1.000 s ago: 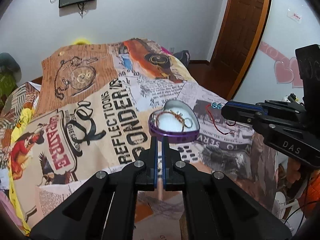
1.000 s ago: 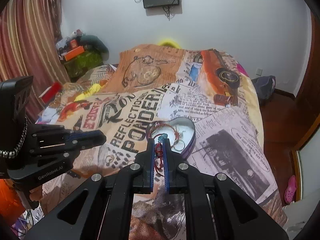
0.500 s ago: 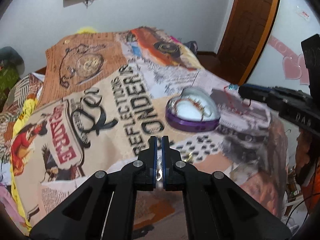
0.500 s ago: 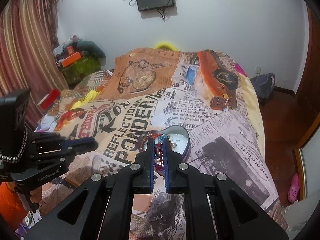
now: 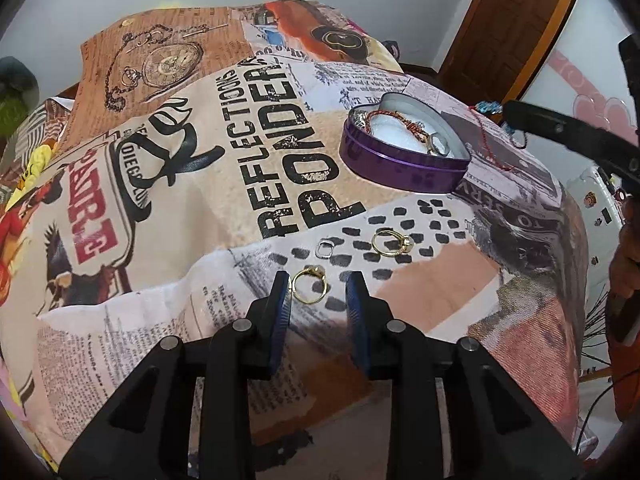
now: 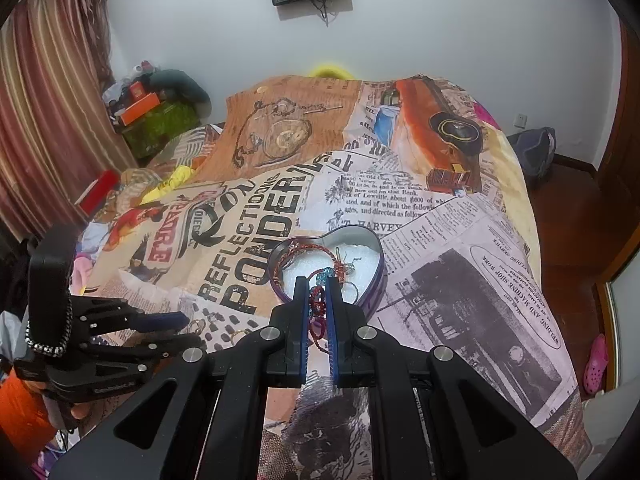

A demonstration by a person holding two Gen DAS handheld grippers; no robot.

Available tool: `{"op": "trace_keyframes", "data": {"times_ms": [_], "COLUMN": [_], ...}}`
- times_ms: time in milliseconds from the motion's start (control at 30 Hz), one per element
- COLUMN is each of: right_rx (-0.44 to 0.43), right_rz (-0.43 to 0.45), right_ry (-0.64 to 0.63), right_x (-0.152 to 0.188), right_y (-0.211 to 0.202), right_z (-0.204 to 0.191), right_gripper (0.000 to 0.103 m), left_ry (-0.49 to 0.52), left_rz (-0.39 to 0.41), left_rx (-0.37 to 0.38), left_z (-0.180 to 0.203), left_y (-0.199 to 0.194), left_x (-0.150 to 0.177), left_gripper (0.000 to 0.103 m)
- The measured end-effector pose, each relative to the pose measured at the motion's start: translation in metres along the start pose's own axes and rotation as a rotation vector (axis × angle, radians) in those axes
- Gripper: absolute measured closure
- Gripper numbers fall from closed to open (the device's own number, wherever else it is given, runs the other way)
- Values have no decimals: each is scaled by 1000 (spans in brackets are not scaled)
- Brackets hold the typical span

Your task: Organize jewelry

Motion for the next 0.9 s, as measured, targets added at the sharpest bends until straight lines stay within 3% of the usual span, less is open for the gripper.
{"op": "trace_keyframes", "data": {"times_ms": [133,233,400,433,633,900], "right_rx": [2,-1,1,2,11,13], "right_rz": [5,6,10,12,28,31], "right_ry": [6,8,1,0,3,9], "right_x": [-2,-2,-2,-3,-7,-11], "right_y": [-1,-3,-6,-7,-12,-8], "right_z": [1,0,-1,-1,0,4], "right_gripper": [96,96,96,96,96,96], "left_ry": [7,4,8,12,29,38], "left_rz": [11,22,33,37,59,126], "left_rx": [-24,-52,-63,-62,-75,-39], "left_z": [2,0,-1,0,5,13], "left_y": [2,2,-2,-3,-11,-29], "left_x": [0,0,-2,-3,-8,-33], "left_gripper": [75,87,90,99,99,99]}}
Point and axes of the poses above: each gripper's, at about its wrist camera, not at the fingertips, and y roughly the way its jaws point, z to its right, x to its underside, the point moved 6 cm from there along y, roughly the way its jaws point, and after that the axes turned 8 degrees about -z, right-handed, at the moved point
